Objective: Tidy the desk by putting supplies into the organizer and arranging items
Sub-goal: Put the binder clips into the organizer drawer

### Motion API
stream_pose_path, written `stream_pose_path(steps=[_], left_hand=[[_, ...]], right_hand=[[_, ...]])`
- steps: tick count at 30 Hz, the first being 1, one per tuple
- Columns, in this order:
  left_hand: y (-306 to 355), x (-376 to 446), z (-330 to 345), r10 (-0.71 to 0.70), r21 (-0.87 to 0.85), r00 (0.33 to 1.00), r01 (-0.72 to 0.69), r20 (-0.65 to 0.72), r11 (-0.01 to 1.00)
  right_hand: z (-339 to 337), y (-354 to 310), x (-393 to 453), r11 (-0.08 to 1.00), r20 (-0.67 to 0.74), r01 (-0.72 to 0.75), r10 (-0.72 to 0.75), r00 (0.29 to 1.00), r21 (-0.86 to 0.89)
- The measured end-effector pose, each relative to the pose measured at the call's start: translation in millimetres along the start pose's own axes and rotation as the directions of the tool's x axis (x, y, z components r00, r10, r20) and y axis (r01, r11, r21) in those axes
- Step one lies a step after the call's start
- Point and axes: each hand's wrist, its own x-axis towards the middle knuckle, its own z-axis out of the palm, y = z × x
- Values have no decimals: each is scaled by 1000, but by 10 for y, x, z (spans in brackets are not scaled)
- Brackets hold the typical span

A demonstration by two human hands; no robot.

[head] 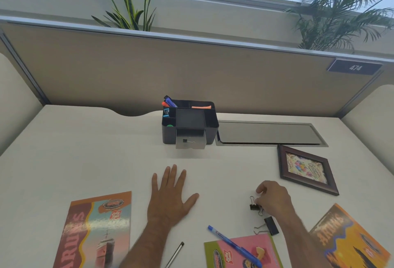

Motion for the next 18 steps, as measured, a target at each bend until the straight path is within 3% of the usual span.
stream_pose_path(steps=[7, 9, 10, 13, 15, 18], left_hand=[[-18, -16, 43, 37, -52, 993, -43, -109, 998], [-3, -10, 41, 69, -150, 978, -100, -196, 984], [26, 0, 19, 76, -243, 966, -138, -248, 960], [240, 76, -184, 44, -512, 949, -207, -312, 833], [434, 155, -341, 36, -616, 959, -209, -280, 759], [642, 294, -519, 33, -726, 973, -192, -228, 660]], right_hand=[[-152, -125, -2, 998, -151, 41, -34, 988, 41], [-221, -260, -49, 975, -175, 115, -82, 981, 190], [-247, -357, -93, 927, -165, 137, -83, 983, 350], [-263, -729, -231, 638, -27, 63, -65, 997, 767], [-213, -966, -325, 514, 75, -10, -107, 991, 858], [-123, -1189, -412, 479, 173, -78, -158, 972, 874]])
